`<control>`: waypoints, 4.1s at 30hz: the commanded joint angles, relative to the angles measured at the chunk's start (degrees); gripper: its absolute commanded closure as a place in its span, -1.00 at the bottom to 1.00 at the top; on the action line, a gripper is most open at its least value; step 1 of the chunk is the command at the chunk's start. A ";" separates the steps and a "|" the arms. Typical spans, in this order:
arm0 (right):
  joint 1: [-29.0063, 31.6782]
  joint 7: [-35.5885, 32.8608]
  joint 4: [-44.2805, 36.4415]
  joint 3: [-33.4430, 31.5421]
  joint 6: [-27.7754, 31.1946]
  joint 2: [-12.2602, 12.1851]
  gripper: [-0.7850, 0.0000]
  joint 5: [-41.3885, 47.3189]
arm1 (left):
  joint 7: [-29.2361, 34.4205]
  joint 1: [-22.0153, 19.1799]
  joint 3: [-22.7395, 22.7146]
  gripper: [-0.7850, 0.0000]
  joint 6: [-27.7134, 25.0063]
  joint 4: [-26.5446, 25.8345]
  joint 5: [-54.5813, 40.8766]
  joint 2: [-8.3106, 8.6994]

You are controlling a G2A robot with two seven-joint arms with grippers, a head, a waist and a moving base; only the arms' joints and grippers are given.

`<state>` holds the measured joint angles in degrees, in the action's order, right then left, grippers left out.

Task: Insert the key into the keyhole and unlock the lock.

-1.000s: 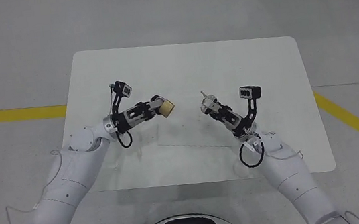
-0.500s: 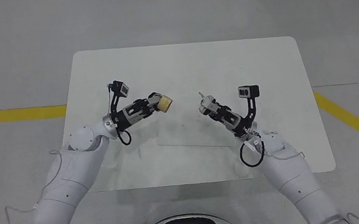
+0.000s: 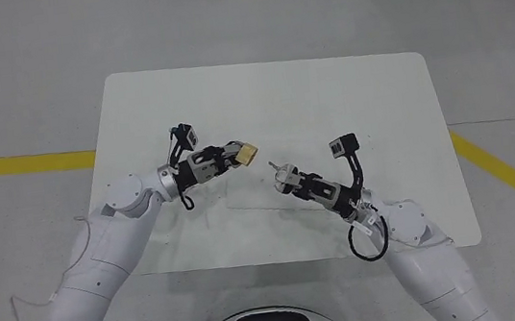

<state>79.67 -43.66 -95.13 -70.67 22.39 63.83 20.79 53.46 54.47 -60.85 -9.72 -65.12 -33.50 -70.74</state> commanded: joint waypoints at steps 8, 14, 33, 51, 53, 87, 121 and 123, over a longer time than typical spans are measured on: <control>0.00 -0.87 0.28 -0.10 -6.98 -0.06 1.00 3.28 | -0.16 -0.65 0.36 1.00 -0.29 -0.45 1.88 -0.19; -1.44 0.92 1.07 1.87 -9.45 0.33 1.00 1.81 | -1.05 0.07 0.05 1.00 -0.32 -1.81 4.32 0.01; -2.62 4.25 2.03 3.74 -11.25 0.90 1.00 -1.46 | -1.75 1.51 0.27 1.00 0.20 -3.88 6.49 -0.04; -2.27 6.08 1.71 3.61 -11.76 1.06 1.00 -3.42 | -2.91 2.09 0.15 1.00 0.30 -5.03 8.29 -0.10; -2.13 6.74 1.49 3.58 -11.64 1.09 1.00 -3.87 | -3.33 2.23 0.07 1.00 0.42 -5.21 8.54 -0.09; -0.87 12.46 0.14 3.61 -12.33 1.78 1.00 -6.93 | -6.56 3.76 -0.94 1.00 3.40 -7.46 9.65 -0.15; -0.64 13.44 -0.48 4.24 -12.67 2.36 1.00 -9.17 | -7.73 3.78 -0.97 1.00 3.28 -7.34 8.71 -0.62; -0.56 13.55 -0.50 3.88 -12.23 2.36 1.00 -8.86 | -8.51 3.96 -1.44 1.00 2.83 -7.13 7.00 -0.73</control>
<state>79.06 -30.16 -95.61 -66.56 9.87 66.19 11.71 45.42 58.31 -62.01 -6.63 -72.38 -25.41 -71.41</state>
